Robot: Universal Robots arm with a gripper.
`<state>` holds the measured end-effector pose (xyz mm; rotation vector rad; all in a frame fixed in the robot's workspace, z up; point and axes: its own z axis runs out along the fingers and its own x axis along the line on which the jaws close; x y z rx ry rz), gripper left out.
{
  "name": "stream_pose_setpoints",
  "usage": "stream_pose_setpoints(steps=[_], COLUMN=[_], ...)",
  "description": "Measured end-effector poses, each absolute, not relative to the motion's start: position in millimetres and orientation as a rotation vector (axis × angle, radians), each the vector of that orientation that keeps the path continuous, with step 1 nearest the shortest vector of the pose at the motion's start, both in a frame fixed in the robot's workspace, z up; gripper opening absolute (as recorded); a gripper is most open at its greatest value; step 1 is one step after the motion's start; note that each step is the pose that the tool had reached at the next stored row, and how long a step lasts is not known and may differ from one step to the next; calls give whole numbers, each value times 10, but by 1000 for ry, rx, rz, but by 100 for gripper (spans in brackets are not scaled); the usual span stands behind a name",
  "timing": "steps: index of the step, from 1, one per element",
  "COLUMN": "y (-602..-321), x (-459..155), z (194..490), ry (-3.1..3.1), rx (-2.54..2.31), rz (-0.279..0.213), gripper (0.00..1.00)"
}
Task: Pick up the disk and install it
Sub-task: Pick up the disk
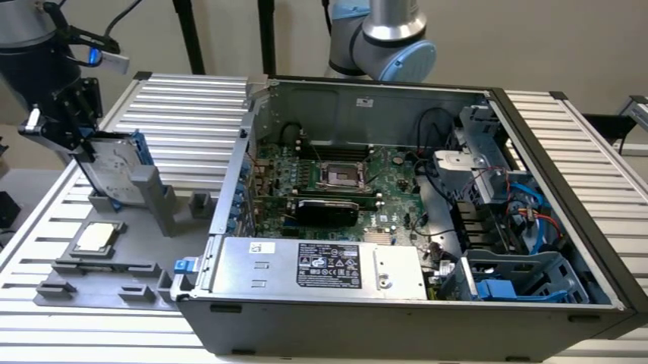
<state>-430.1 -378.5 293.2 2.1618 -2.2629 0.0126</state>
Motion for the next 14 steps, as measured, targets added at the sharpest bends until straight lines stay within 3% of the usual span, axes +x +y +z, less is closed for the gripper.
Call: stream_pose_setpoints(steps=[14], y=[-3783], x=[-4296], z=[3515], ry=[-2263], rx=[2162], rz=[13], gripper=[33])
